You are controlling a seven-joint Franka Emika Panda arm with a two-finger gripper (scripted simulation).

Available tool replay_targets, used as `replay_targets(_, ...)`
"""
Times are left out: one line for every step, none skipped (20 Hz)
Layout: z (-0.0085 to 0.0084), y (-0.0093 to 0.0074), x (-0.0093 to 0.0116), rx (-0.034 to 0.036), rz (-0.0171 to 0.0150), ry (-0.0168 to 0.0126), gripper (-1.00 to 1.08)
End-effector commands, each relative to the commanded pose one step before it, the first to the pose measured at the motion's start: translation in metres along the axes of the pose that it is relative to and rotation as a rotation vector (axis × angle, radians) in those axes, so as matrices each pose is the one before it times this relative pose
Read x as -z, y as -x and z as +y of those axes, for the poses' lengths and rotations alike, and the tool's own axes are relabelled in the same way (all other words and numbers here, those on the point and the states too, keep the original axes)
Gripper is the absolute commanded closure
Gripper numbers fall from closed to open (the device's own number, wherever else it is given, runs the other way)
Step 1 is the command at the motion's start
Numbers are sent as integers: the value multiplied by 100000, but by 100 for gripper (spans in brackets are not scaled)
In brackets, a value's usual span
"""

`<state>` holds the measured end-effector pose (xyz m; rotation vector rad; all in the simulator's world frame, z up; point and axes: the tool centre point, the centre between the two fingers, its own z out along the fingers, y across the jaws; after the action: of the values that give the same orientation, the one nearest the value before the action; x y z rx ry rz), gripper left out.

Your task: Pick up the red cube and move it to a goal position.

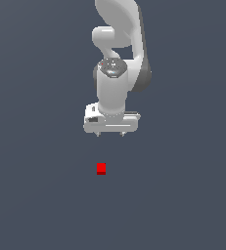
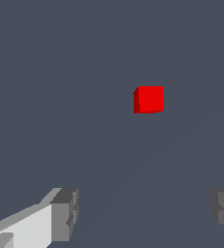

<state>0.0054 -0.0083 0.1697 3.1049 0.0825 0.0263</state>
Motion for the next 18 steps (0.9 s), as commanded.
replay_targets(1, 0, 0, 0, 0, 0, -92)
replay_targets(9, -11, -20, 0, 0, 0, -92)
replay_targets(27, -32, -59, 0, 0, 0, -92)
replay_targets(44, -54, -99, 0, 0, 0, -92)
replay_targets(31, -82, -158, 66, -27, -66, -92)
replay_targets(49, -104, -198, 65, -28, -67, -92)
replay_targets(97, -117, -216, 0, 0, 0, -92)
replay_targets(67, -150, -287, 102, -44, -107, -92)
replay_targets(101, -167, -313, 64, -28, -68, -92)
replay_targets(118, -188, -351, 64, -28, -68, -92)
replay_targets(117, -213, -400, 101, -44, -108, -92)
replay_targets(139, -233, -433, 91, -40, -97, -92)
replay_targets(150, -254, -473, 101, -44, -108, -92)
replay_targets(157, -277, -514, 119, -52, -128, -92)
replay_targets(172, -297, -548, 119, -52, -129, -92)
replay_targets(183, -317, -582, 127, -56, -138, -92)
replay_targets(191, -335, -612, 134, -59, -146, -92)
replay_targets(199, -351, -639, 142, -62, -154, -92)
